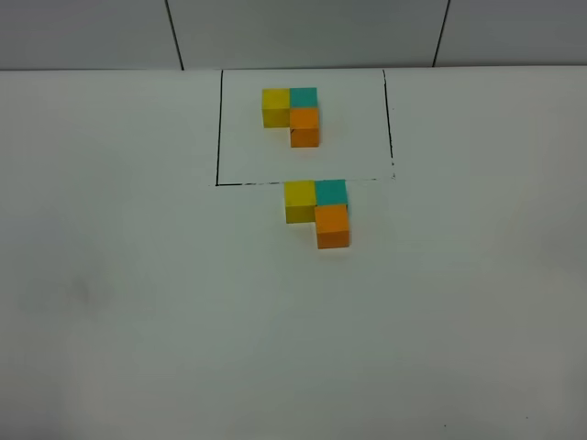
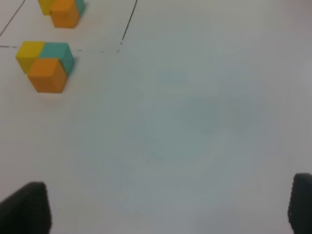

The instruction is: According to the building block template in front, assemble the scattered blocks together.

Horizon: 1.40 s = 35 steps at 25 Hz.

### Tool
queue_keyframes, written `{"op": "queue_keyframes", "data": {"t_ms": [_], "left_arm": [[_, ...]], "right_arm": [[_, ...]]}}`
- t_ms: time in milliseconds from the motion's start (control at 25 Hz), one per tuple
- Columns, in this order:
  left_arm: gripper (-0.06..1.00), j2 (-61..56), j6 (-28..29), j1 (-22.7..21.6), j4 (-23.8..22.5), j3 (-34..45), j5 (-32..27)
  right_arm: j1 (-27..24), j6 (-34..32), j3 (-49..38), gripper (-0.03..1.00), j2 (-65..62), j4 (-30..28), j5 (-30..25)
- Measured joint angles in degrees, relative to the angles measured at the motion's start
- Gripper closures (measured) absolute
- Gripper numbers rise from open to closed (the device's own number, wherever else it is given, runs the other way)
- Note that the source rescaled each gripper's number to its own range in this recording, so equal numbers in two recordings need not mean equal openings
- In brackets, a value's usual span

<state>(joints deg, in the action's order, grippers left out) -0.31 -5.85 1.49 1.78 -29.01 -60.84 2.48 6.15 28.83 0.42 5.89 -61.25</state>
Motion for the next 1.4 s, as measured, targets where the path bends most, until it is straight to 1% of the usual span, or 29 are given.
{"op": "queue_keyframes", "data": {"t_ms": [480, 1240, 1400], "left_arm": [[0.30, 0.00, -0.07, 0.00, 0.00, 0.00, 0.00], [0.30, 0.00, -0.07, 0.00, 0.00, 0.00, 0.00], [0.30, 0.00, -0.07, 0.00, 0.00, 0.00, 0.00]], "right_arm": [[0.00, -0.18, 0.00, 0.00, 0.00, -0.04, 0.06], [0.00, -3.47, 0.00, 0.09, 0.00, -0.31, 0.11], [-1.08, -5.02, 0.00, 0.10, 0.00, -1.59, 0.11]]}}
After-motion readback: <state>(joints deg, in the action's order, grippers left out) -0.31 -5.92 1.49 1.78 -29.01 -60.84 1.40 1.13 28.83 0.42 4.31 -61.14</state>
